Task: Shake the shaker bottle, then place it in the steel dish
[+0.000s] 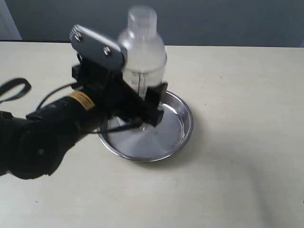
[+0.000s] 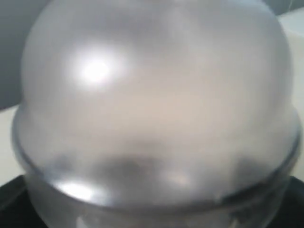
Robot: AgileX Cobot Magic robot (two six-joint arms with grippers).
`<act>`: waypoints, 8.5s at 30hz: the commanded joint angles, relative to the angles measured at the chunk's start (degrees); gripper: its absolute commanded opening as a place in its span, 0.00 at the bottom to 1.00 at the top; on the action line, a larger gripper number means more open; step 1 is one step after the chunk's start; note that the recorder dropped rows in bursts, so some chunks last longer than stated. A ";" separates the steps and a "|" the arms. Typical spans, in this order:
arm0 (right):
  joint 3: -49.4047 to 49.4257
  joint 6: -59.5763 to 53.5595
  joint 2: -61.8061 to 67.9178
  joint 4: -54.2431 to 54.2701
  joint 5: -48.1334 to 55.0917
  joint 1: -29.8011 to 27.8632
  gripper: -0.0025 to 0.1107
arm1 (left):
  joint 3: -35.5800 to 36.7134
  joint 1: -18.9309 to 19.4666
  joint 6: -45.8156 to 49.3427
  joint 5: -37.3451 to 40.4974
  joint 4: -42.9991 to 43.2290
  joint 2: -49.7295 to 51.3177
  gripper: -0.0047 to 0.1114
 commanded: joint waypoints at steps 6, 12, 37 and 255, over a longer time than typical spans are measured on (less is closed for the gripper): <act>0.07 -0.03 -0.22 -0.26 -0.75 0.01 0.02 | -4.06 -0.62 2.80 -2.76 -1.08 -7.02 0.04; 0.07 -0.03 -0.22 -0.26 -0.75 0.01 0.02 | -5.22 -1.89 -1.17 -14.02 11.33 -10.47 0.04; 0.07 -0.03 -0.22 -0.26 -0.75 0.01 0.02 | 3.63 2.86 -6.15 -5.34 1.98 -2.64 0.04; 0.07 -0.03 -0.22 -0.26 -0.75 0.01 0.02 | -2.75 7.41 26.12 9.75 -14.91 -29.78 0.04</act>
